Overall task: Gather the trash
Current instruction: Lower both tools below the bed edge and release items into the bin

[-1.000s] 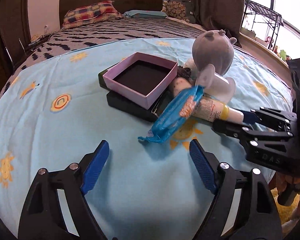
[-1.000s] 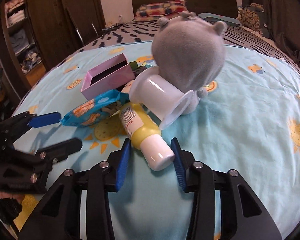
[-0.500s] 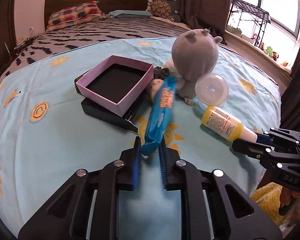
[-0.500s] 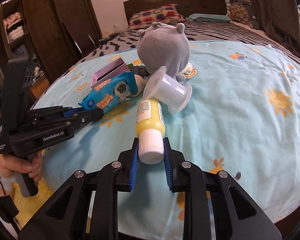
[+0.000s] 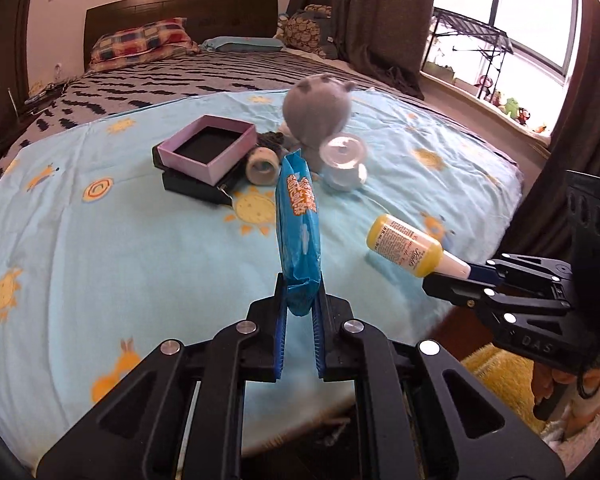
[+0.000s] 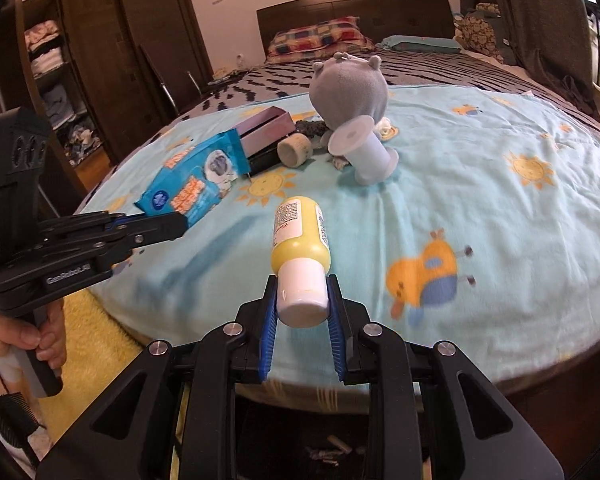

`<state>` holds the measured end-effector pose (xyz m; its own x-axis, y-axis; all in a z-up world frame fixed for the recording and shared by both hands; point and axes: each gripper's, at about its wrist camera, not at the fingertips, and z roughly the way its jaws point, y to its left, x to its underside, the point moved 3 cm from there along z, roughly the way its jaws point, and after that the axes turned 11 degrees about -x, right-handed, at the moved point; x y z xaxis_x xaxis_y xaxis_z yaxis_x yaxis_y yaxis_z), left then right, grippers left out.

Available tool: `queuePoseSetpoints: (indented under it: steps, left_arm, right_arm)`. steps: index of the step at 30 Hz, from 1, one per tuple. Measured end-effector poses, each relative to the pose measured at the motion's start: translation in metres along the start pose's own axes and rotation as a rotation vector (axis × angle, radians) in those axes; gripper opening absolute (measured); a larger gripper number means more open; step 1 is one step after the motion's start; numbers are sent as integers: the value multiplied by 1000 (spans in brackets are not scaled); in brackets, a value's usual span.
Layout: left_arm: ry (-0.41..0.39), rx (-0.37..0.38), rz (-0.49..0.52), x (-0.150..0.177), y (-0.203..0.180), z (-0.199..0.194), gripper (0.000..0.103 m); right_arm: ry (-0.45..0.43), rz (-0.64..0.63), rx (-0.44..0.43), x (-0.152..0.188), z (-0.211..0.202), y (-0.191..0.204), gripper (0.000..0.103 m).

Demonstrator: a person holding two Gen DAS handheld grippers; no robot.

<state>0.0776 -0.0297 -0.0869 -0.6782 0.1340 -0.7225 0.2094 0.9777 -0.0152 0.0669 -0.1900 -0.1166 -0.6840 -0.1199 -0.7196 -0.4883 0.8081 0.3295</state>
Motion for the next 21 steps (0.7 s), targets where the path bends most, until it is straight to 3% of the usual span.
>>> queuePoseSetpoints:
  steps: [5,11,21]
  left_arm:
    - [17,29,-1,33,-14,-27,10]
    - [91,81,15,79,-31,-37,10]
    - [347,126,44,152,-54,17,10]
  right_arm:
    - [26,41,9,39,-23,5,24]
    - [95,99,30,84,-34,4,24]
    - [252,196,51,144,-1,-13,24]
